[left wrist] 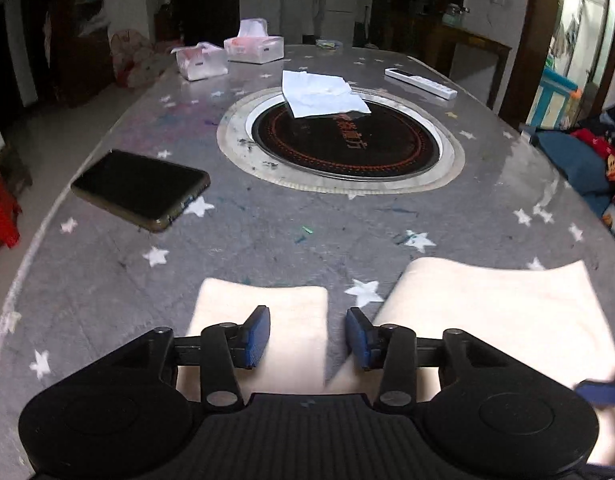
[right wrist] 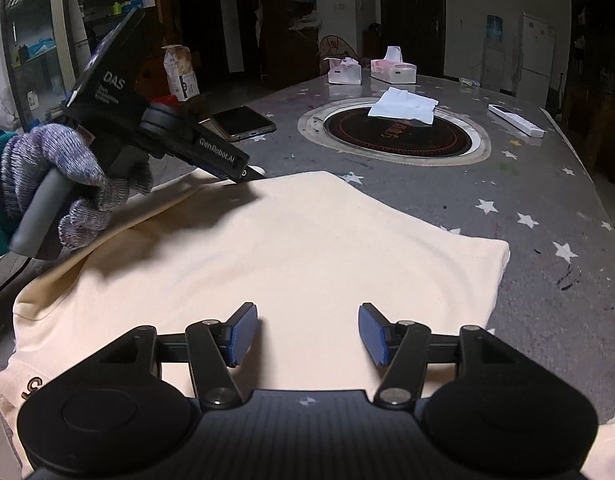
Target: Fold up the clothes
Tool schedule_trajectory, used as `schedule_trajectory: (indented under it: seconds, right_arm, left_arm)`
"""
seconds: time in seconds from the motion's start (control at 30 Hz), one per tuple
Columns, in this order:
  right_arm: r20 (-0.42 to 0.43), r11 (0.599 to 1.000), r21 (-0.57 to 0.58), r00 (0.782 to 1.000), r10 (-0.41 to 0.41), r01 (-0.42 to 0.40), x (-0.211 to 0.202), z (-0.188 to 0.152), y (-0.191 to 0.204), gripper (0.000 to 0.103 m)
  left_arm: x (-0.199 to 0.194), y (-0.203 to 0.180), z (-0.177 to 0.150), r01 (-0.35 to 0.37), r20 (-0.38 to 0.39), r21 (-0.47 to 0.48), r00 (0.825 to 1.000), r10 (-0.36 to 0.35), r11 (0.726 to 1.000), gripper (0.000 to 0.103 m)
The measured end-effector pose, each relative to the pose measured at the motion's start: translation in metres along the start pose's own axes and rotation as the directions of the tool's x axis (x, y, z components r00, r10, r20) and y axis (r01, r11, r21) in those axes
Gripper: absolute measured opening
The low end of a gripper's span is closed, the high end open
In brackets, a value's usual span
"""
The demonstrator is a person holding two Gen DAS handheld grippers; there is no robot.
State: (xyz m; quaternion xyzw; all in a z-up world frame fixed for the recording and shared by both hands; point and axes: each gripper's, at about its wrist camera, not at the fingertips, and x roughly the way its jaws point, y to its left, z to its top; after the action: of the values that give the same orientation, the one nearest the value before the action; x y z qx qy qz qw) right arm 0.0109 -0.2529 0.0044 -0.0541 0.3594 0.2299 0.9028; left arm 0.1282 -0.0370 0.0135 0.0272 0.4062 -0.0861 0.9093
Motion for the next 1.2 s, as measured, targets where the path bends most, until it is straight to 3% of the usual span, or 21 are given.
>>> schedule_trajectory:
  seconds: [0.03, 0.1, 0.3, 0.63, 0.8, 0.97, 1.1, 1.2]
  right_arm:
    - [0.0, 1.0, 0.0, 1.0, -0.001, 0.001, 0.0, 0.0, 0.0, 0.058]
    - [-0.003, 1.0, 0.002, 1.0, -0.005, 0.005, 0.001, -0.002, -0.002, 0.058]
    - [-0.004, 1.0, -0.004, 1.0, -0.015, 0.015, -0.002, -0.003, 0.001, 0.058]
    - [-0.002, 0.999, -0.035, 1.0, -0.026, 0.026, -0.009, -0.002, 0.01, 0.058]
    - [0.003, 0.998, -0.053, 1.0, -0.023, 0.023, -0.015, 0.0, 0.017, 0.058]
    - [-0.013, 0.996, -0.087, 1.0, 0.0, -0.001, -0.018, -0.008, 0.029, 0.063]
    - [-0.038, 0.993, -0.115, 0.999, 0.001, -0.006, -0.018, -0.016, 0.034, 0.064]
    - [-0.034, 0.994, -0.111, 0.999, 0.0, -0.004, -0.022, -0.018, 0.033, 0.065]
  left_arm:
    - [0.0, 0.003, 0.0, -0.008, 0.002, -0.006, 1.0, 0.008, 1.0, 0.022]
    - [-0.004, 0.015, 0.0, -0.012, 0.009, -0.04, 1.0, 0.013, 0.999, 0.009]
    - [-0.044, 0.066, -0.014, -0.03, 0.092, -0.18, 0.995, 0.047, 0.983, 0.006]
    - [-0.151, 0.151, -0.072, -0.078, 0.216, -0.363, 0.962, 0.166, 0.928, 0.005]
    - [-0.172, 0.181, -0.107, -0.158, 0.168, -0.394, 0.956, 0.239, 0.906, 0.005]
    - [-0.169, 0.201, -0.138, -0.231, 0.08, -0.411, 0.955, 0.287, 0.882, 0.006]
    - [-0.16, 0.207, -0.147, -0.298, 0.016, -0.407, 0.943, 0.333, 0.863, 0.008]
    - [-0.164, 0.203, -0.141, -0.313, 0.025, -0.405, 0.935, 0.353, 0.859, 0.013]
